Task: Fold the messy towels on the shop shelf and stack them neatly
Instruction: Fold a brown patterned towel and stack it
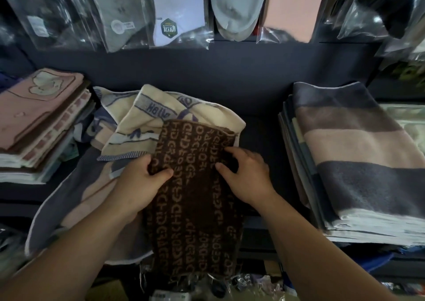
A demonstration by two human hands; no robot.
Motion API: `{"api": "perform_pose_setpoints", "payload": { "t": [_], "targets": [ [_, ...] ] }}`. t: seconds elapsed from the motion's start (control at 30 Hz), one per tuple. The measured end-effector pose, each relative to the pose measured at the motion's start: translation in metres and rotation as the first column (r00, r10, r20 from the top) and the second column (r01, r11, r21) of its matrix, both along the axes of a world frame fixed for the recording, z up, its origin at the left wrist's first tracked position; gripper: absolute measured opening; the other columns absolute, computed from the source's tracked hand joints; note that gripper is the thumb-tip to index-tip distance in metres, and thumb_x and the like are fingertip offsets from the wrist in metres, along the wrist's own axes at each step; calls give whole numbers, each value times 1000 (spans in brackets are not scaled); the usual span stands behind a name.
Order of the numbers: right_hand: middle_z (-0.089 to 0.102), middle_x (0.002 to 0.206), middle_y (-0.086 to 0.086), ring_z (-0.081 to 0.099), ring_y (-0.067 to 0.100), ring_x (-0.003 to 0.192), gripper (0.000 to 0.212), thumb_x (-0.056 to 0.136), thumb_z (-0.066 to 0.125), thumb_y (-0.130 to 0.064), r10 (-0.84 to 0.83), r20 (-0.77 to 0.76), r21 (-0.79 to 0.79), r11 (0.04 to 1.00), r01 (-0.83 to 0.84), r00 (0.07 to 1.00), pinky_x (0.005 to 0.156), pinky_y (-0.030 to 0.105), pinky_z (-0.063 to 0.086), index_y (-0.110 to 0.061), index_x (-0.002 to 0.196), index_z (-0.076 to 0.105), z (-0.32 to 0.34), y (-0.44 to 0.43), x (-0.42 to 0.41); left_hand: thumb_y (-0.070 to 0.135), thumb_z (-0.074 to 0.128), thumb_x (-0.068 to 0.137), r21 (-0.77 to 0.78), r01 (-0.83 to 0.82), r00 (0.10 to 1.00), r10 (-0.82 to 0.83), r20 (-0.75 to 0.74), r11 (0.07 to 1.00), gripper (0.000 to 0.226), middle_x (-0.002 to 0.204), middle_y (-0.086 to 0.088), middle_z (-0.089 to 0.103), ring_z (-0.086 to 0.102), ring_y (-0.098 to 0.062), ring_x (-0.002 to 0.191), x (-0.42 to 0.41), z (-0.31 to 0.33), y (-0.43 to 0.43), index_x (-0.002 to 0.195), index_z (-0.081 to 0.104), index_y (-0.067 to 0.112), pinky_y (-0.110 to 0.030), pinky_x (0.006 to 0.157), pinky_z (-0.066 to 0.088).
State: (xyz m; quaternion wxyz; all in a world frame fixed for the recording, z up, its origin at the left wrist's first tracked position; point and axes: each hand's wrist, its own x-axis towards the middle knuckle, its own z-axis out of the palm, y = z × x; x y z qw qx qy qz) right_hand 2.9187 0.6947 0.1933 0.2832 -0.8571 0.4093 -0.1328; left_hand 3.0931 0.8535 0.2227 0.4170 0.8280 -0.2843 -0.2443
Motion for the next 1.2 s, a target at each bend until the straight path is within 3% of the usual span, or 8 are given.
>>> {"api": "perform_pose_setpoints", "payload": {
  "t": [0.23, 0.43, 0.63, 0.7, 0.9, 0.97, 1.07, 1.2],
  "targets": [
    [57, 128, 2, 55, 19, 116, 52, 94, 64, -41, -236, 308, 173, 967, 190, 922, 88, 28, 43, -19, 139, 50, 6, -24, 20, 48, 78, 81, -130, 66, 996, -58, 65, 989, 87, 140, 18, 45, 45, -6, 126, 17, 13, -41, 151, 27, 41, -34, 110, 38],
    [68, 86, -7, 64, 10, 81, 13, 97, 64, -26, -289, 384, 340, 927, 157, 877, 66, 20, 45, -15, 97, 71, 8, -43, 31, 32, 68, 92, -113, 111, 961, -78, 264, 987, 10, 97, 13, 65, 62, -10, 96, 34, 25, -71, 99, 63, 32, -26, 73, 44],
    [62, 78, -5, 58, 9, 70, 19, 100, 58, -27, -286, 426, 355, 925, 133, 858, 50, 14, 41, -20, 83, 62, 22, -49, 40, 29, 67, 93, -272, 84, 943, 11, 332, 959, 11, 84, 6, 63, 62, -15, 82, 49, 30, -72, 87, 59, 26, -35, 72, 50],
    [60, 83, -10, 58, 9, 75, 10, 100, 59, -29, -275, 350, 383, 914, 130, 895, 55, 19, 41, -19, 100, 62, 22, -49, 47, 28, 67, 93, -193, 91, 918, -8, 395, 977, 13, 82, 7, 61, 60, -16, 82, 55, 24, -76, 86, 56, 26, -35, 70, 47],
    [61, 111, -10, 60, 8, 98, 47, 89, 74, -35, -312, 349, 477, 871, 119, 884, 75, 21, 51, -18, 132, 60, 20, -44, 46, 24, 72, 82, -74, 86, 940, -56, 336, 994, 31, 96, 11, 62, 60, -10, 86, 60, 22, -80, 105, 56, 35, -34, 73, 50],
    [67, 116, -5, 65, 12, 104, 46, 86, 78, -32, -339, 396, 540, 838, 82, 854, 86, 28, 56, -19, 128, 64, 20, -40, 43, 25, 75, 76, 24, 150, 901, -147, 407, 988, 41, 98, 12, 61, 60, -11, 88, 59, 29, -82, 111, 57, 35, -33, 75, 49],
    [77, 100, -3, 73, 12, 95, 27, 87, 78, -25, -374, 487, 611, 792, -2, 789, 80, 25, 58, -16, 113, 73, 25, -31, 37, 31, 76, 68, 228, 282, 700, -362, 616, 932, 52, 116, 5, 61, 57, -21, 110, 56, 41, -89, 118, 60, 33, -42, 93, 49],
    [79, 94, 1, 75, 13, 90, 16, 92, 72, -25, -348, 533, 634, 768, -91, 771, 80, 29, 60, -12, 99, 77, 29, -17, 31, 40, 73, 73, 386, 452, 571, -593, 568, 805, 59, 128, 6, 55, 50, -18, 119, 41, 56, -105, 129, 57, 33, -42, 101, 45]
  ]
}}
